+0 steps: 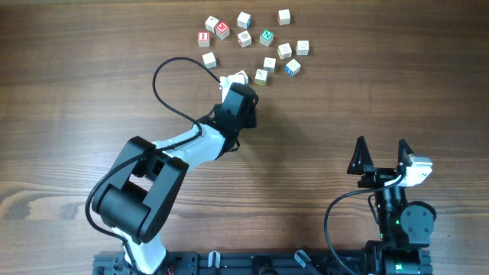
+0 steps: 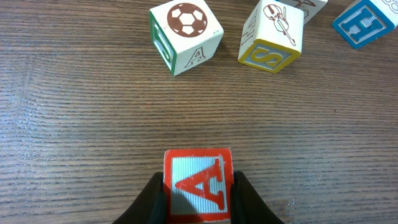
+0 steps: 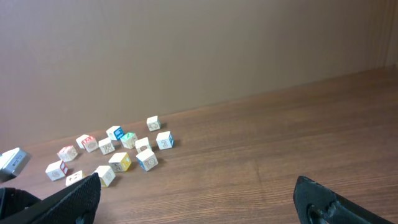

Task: Form a horizontal line
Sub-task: 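Lower the red A block onto the open table area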

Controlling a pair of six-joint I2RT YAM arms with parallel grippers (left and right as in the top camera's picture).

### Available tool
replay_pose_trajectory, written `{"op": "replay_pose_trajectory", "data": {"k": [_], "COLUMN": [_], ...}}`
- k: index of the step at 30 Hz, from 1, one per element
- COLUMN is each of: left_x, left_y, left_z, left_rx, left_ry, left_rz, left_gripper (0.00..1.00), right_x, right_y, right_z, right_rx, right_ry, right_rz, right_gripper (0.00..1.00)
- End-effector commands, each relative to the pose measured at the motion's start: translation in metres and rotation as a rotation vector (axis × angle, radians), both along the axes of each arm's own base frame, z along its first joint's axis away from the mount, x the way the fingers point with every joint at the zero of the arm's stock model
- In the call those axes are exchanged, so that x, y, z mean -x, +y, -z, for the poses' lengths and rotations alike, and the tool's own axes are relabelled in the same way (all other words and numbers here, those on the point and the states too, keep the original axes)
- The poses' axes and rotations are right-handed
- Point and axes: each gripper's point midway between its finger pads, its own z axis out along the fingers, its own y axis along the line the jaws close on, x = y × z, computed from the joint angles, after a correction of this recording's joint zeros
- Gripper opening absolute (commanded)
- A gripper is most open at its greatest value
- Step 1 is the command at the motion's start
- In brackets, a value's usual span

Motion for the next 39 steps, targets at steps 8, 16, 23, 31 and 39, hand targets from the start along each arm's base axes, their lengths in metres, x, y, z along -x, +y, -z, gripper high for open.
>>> {"op": "replay_pose_trajectory", "data": {"k": [8,16,23,31,39], "left_x": [0.0074,0.0069,0.007,0.0087,0.01], "left_y": [0.0131,0.0151,0.015,0.0116,0.0091], "left_z": [0.025,0.0256,0.0257,0.0256,0.0256], "left_rx": [-0.082,-0.091,-0.089,-0.089,-0.089], "left_ry": [0.042,0.039,0.041,0.04,0.04], "left_rz": [-0.017,-0.024,-0.026,-0.018,-0.011], "left_gripper": [0.2,0.21,0.28,0.31,0.34], "right_x": [0.0005,0.0005,0.0005,0.0005,0.0005], "right_y": [0.0006,0.0006,0.0006,0.0006,0.0006], "right_z": [-0.0017,-0.0017,-0.0017,-0.0016,-0.0016], "right_rx": [0.013,0.014,0.014,0.013,0.013], "right_ry": [-0.009,-0.009,-0.009,-0.009,-0.009], "right_rz": [-0.007,-0.007,-0.007,-0.007,-0.007], "right_gripper": [1.0,1.0,1.0,1.0,1.0]}}
